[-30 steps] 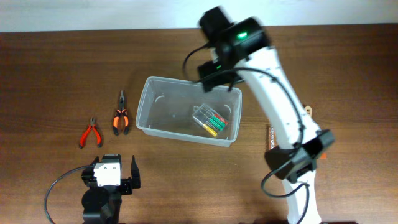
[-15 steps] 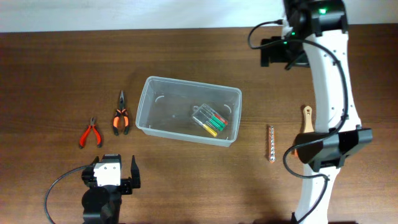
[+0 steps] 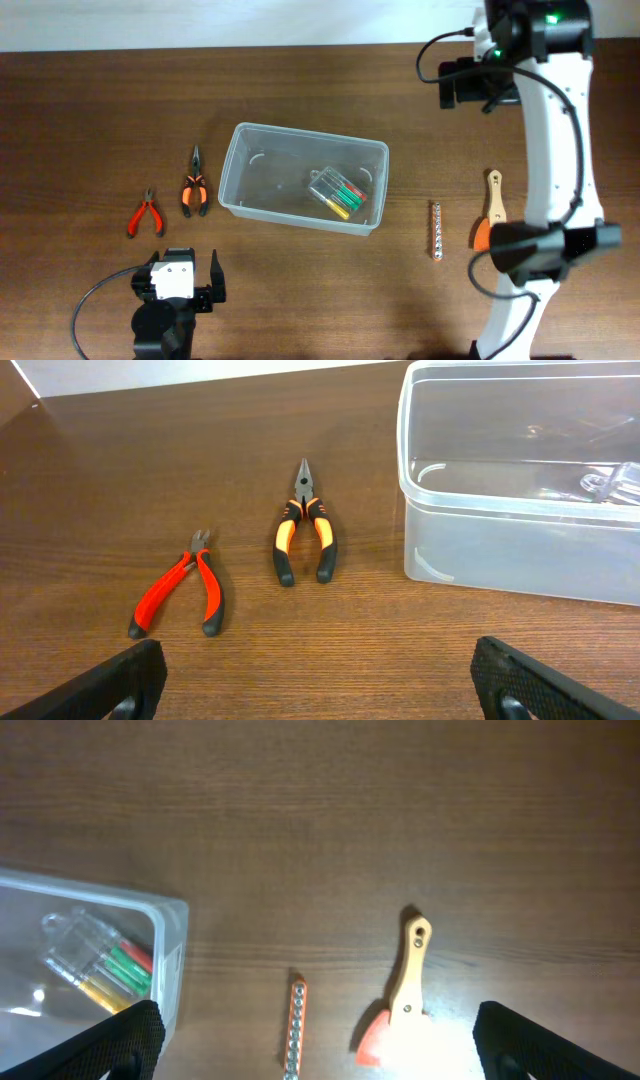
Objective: Pack container
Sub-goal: 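Open right gripper and withdraw it from the container, then lower right gripper onto the orange bit strip and grasp it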
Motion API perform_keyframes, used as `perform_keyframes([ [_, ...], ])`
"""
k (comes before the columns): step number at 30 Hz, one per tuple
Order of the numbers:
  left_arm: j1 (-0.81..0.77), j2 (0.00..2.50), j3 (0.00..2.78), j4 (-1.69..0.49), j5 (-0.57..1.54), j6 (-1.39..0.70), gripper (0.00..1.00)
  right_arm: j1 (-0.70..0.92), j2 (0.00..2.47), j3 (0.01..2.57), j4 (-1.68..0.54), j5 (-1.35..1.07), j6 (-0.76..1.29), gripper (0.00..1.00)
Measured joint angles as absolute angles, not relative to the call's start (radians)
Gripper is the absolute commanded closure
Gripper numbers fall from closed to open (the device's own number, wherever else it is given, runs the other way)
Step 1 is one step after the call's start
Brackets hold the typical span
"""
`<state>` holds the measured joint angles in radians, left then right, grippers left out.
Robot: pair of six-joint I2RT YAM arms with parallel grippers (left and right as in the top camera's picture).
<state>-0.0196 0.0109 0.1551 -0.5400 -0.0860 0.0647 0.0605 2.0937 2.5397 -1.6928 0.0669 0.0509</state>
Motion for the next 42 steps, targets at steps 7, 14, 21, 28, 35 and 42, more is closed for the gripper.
perform_keyframes([
  [7,-0.02,0.011,0.155,-0.54,-0.086,0.065,0.01,0.06,1.88,2.374,-1.649,0.101,0.052,0.01],
  [14,-0.02,0.011,0.155,-0.54,-0.086,0.065,0.01,0.06,1.638,1.818,-1.31,0.117,0.047,0.01],
  [21,-0.02,0.011,0.155,-0.539,-0.086,0.065,0.01,0.06,1.607,1.402,-1.113,0.096,0.031,0.01],
  [28,-0.02,0.011,0.155,-0.54,-0.086,0.065,0.01,0.06,1.7,1.327,-1.068,0.067,0.049,0.0],
  [35,-0.02,0.011,0.155,-0.54,-0.086,0.065,0.01,0.06,1.815,1.316,-1.065,0.039,0.072,0.0],
  [42,-0.02,0.011,0.155,-0.54,-0.086,0.065,0.01,0.06,1.849,1.251,-1.031,0.017,0.08,0.0],
])
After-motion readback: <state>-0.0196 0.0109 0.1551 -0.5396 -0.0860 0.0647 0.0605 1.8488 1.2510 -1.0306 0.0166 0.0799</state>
